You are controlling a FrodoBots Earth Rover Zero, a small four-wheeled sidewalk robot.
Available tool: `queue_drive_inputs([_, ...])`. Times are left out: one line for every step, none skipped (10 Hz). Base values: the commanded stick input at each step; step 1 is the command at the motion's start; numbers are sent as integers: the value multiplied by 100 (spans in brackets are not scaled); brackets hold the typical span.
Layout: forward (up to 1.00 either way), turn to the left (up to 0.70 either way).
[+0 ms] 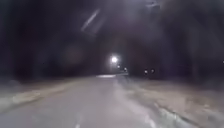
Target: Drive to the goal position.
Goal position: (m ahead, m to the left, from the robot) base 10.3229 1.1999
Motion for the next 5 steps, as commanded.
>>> queue_drive_inputs([100,0])
queue_drive_inputs([100,0])
queue_drive_inputs([100,0])
queue_drive_inputs([100,0])
queue_drive_inputs([100,0])
